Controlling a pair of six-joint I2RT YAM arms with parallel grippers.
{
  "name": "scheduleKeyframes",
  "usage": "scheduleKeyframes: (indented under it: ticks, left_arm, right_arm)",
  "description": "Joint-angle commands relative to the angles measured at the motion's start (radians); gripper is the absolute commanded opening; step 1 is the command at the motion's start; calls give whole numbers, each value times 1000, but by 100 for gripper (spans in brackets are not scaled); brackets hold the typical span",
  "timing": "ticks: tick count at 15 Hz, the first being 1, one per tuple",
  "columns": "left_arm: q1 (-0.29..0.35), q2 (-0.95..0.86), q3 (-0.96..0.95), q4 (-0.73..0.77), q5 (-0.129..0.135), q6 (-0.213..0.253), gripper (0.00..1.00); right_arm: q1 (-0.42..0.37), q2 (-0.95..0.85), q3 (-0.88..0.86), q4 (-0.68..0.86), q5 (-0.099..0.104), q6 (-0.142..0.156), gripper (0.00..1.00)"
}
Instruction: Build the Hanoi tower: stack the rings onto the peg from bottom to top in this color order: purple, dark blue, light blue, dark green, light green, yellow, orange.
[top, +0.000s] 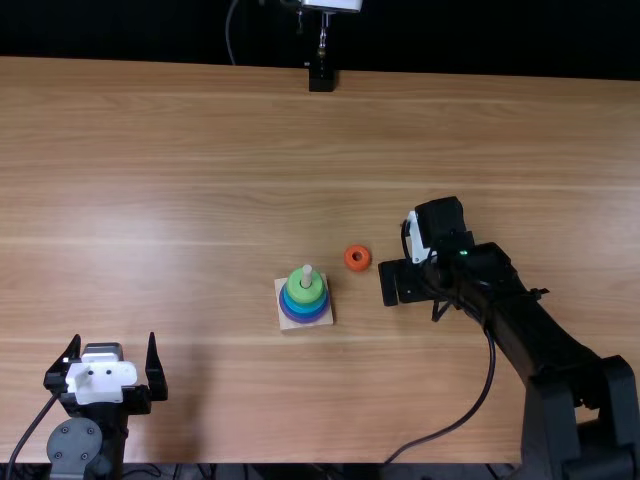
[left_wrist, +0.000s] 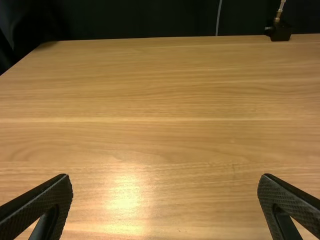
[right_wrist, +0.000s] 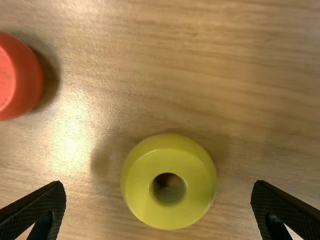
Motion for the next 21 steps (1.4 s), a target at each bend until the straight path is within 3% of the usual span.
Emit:
scheduleKeyframes:
  ticks: [1, 5, 8, 9, 11, 18, 21]
  left_arm:
    - [8, -12, -104, -79, 0, 5, 100]
    - [8, -12, -104, -79, 0, 5, 100]
    - [8, -12, -104, -79, 0, 5, 100]
    - [8, -12, -104, -79, 0, 5, 100]
    - [8, -12, -104, -79, 0, 5, 100]
    - [8, -12, -104, -79, 0, 5, 100]
    - [8, -12, -104, -79, 0, 5, 100]
  right_arm:
    - [21, 19, -3, 0, -3, 7, 100]
    - [26, 25, -5, 2, -5, 5, 100]
    - [26, 29, -12, 3, -3, 5, 32]
    - [26, 30, -12, 2, -5, 3, 18]
    - [26, 30, -12, 0, -5, 3, 0]
    - [51, 1, 63, -31, -7, 0, 0]
    - [100, -79, 202, -284, -7, 0, 0]
